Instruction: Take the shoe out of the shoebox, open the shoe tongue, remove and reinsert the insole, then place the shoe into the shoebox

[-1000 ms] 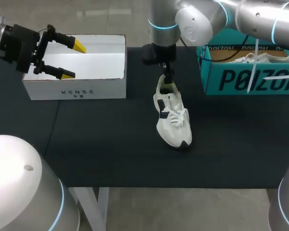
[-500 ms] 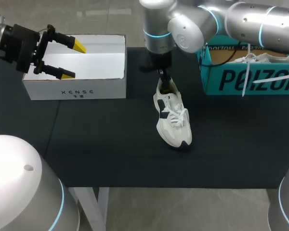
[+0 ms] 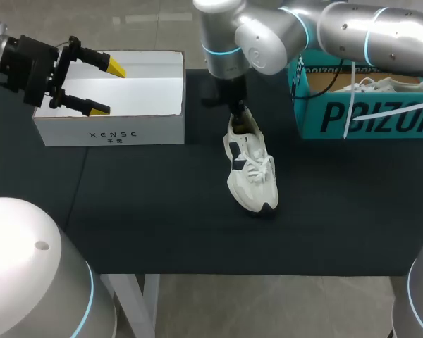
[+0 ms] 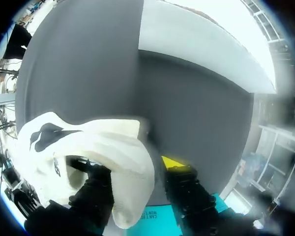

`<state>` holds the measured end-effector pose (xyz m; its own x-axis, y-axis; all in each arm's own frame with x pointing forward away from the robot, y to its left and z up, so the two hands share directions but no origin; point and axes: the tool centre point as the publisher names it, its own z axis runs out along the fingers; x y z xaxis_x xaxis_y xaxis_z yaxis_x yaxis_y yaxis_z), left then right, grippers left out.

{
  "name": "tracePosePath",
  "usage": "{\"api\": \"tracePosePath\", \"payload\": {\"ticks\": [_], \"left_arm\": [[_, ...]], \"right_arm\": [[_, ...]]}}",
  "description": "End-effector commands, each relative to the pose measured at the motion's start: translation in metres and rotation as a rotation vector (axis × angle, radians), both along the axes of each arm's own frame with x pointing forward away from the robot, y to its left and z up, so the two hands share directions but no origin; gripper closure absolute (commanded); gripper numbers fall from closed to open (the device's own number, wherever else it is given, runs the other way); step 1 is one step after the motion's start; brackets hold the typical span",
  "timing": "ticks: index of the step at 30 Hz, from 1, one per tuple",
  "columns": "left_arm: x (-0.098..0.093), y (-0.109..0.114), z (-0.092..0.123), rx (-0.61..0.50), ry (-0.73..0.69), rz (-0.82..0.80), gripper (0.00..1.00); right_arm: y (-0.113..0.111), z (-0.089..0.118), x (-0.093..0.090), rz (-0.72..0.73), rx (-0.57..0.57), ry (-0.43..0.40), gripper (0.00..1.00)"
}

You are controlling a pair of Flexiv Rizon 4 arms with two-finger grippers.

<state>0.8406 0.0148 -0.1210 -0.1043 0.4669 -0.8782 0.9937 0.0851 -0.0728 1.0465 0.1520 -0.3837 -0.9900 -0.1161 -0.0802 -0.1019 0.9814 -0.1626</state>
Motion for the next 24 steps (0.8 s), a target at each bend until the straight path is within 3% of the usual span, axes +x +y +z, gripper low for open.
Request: {"api": "tracePosePath", "payload": {"ticks": [1, 6, 14, 24], "left_arm": [[0.000, 0.000, 0.000, 0.002, 0.000, -0.001, 0.00], [0.000, 0.000, 0.000, 0.002, 0.000, -0.001, 0.00], [0.000, 0.000, 0.000, 0.002, 0.000, -0.001, 0.00], [0.000, 0.000, 0.000, 0.002, 0.000, -0.001, 0.00]], "right_arm": [[-0.007, 0.032, -0.008, -0.027, -0.014, -0.016, 1.00], [-0.011, 0.069, -0.008, -0.077, -0.018, -0.014, 1.00], [-0.022, 0.116, 0.011, -0.165, 0.049, -0.055, 1.00], [-0.047, 0.155, 0.040, -0.254, 0.009, -0.160, 1.00]]}}
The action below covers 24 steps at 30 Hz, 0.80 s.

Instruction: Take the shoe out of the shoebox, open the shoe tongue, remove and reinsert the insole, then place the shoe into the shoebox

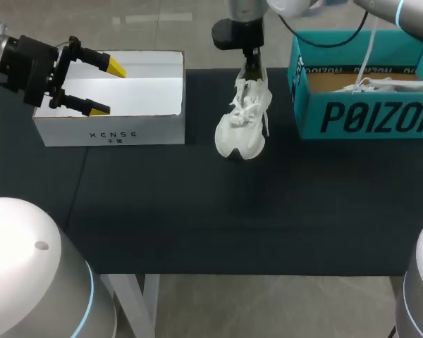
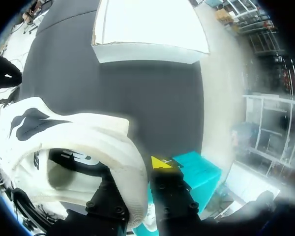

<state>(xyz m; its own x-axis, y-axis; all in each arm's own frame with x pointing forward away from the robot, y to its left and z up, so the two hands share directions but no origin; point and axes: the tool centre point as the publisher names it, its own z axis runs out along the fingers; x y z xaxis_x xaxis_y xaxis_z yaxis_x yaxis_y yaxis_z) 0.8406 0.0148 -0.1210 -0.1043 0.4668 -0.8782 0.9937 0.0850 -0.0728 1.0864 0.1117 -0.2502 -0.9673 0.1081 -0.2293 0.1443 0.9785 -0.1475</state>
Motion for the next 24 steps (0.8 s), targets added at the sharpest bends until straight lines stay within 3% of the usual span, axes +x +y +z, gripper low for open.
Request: {"api": "tracePosePath", "payload": {"ticks": [1, 6, 24], "left_arm": [[0.000, 0.000, 0.000, 0.002, 0.000, -0.001, 0.00], [0.000, 0.000, 0.000, 0.002, 0.000, -0.001, 0.00], [0.000, 0.000, 0.000, 0.002, 0.000, -0.001, 0.00]], "right_arm": [[-0.010, 0.024, 0.003, -0.040, 0.001, -0.011, 1.00], [-0.023, 0.037, 0.007, -0.135, 0.068, -0.061, 1.00], [-0.023, 0.037, 0.007, -0.135, 0.068, -0.061, 1.00]]}}
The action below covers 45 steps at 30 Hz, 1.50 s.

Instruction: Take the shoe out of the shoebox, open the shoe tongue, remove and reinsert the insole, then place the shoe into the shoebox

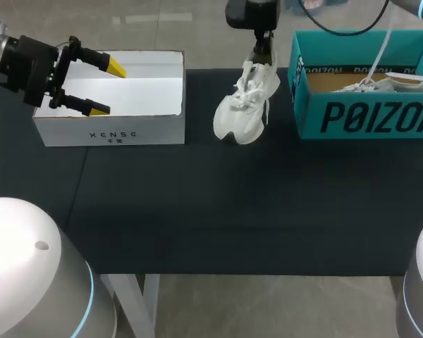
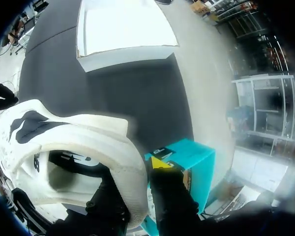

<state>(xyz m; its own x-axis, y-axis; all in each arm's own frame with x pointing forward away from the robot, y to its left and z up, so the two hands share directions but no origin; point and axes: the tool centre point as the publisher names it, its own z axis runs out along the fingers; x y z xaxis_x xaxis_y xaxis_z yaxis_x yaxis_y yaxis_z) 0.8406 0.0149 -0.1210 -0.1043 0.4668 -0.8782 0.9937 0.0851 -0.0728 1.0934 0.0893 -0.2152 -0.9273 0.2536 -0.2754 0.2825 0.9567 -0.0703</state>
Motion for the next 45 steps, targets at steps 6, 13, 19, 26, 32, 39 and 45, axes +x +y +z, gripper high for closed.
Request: {"api": "tracePosePath", "payload": {"ticks": [6, 13, 19, 26, 32, 39, 45], "left_arm": [[0.000, 0.000, 0.000, 0.002, 0.000, -0.001, 0.00], [0.000, 0.000, 0.000, 0.002, 0.000, -0.001, 0.00], [0.000, 0.000, 0.000, 0.002, 0.000, -0.001, 0.00], [0.000, 0.000, 0.000, 0.002, 0.000, -0.001, 0.00], [0.000, 0.000, 0.000, 0.002, 0.000, -0.001, 0.00], [0.000, 0.000, 0.000, 0.002, 0.000, -0.001, 0.00], [0.000, 0.000, 0.000, 0.002, 0.000, -0.001, 0.00]], "right_arm": [[-0.011, 0.023, 0.036, -0.114, -0.037, -0.049, 1.00], [-0.057, 0.025, 0.076, -0.353, -0.062, -0.065, 1.00], [-0.100, 0.024, 0.095, -0.523, -0.065, -0.052, 1.00], [-0.129, 0.032, 0.095, -0.674, -0.096, -0.065, 1.00], [-0.129, 0.032, 0.095, -0.674, -0.096, -0.065, 1.00], [-0.129, 0.032, 0.095, -0.674, -0.096, -0.065, 1.00], [-0.145, 0.035, 0.102, -0.712, -0.084, -0.056, 1.00]]}}
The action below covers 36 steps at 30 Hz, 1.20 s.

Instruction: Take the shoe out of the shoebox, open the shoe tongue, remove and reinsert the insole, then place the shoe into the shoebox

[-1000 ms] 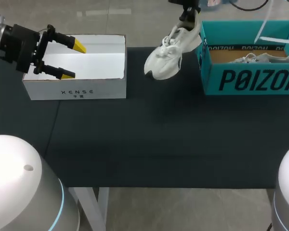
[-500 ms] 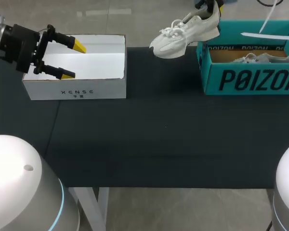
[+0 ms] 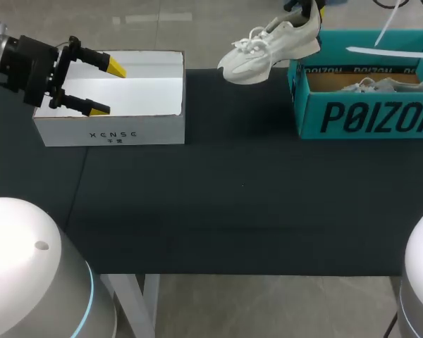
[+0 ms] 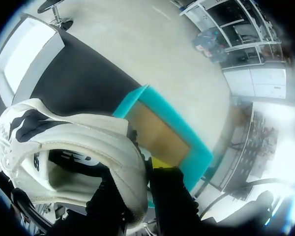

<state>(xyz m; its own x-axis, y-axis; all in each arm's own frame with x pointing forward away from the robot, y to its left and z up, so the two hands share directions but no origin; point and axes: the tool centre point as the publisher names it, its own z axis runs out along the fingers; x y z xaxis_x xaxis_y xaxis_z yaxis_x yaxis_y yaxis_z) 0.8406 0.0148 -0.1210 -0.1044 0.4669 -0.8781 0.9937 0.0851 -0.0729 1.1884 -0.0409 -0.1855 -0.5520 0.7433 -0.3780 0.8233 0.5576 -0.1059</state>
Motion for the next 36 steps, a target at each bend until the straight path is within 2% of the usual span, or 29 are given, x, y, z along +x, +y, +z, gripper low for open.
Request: {"api": "tracePosePath", "payload": {"ticks": [1, 7, 14, 18, 22, 27, 32, 36], "left_arm": [[0.000, 0.000, 0.000, 0.002, 0.000, -0.001, 0.00], [0.000, 0.000, 0.000, 0.002, 0.000, -0.001, 0.00], [0.000, 0.000, 0.000, 0.002, 0.000, -0.001, 0.00], [0.000, 0.000, 0.000, 0.002, 0.000, -0.001, 0.00], [0.000, 0.000, 0.000, 0.002, 0.000, -0.001, 0.00], [0.000, 0.000, 0.000, 0.002, 0.000, -0.001, 0.00], [0.000, 0.000, 0.000, 0.002, 0.000, -0.001, 0.00], [0.000, 0.000, 0.000, 0.002, 0.000, -0.001, 0.00]], "right_arm": [[-0.025, 0.007, 0.011, -0.058, 0.017, 0.008, 1.00], [-0.083, 0.014, 0.027, -0.226, 0.075, -0.010, 1.00], [-0.136, 0.012, 0.039, -0.358, 0.159, -0.003, 1.00], [-0.162, 0.012, 0.038, -0.409, 0.175, -0.001, 1.00], [-0.180, 0.010, 0.032, -0.444, 0.151, -0.008, 1.00], [-0.200, -0.004, 0.025, -0.473, 0.100, -0.024, 1.00], [-0.224, -0.018, 0.019, -0.500, 0.066, -0.119, 1.00], [-0.240, -0.032, 0.020, -0.548, 0.037, -0.144, 1.00]]}}
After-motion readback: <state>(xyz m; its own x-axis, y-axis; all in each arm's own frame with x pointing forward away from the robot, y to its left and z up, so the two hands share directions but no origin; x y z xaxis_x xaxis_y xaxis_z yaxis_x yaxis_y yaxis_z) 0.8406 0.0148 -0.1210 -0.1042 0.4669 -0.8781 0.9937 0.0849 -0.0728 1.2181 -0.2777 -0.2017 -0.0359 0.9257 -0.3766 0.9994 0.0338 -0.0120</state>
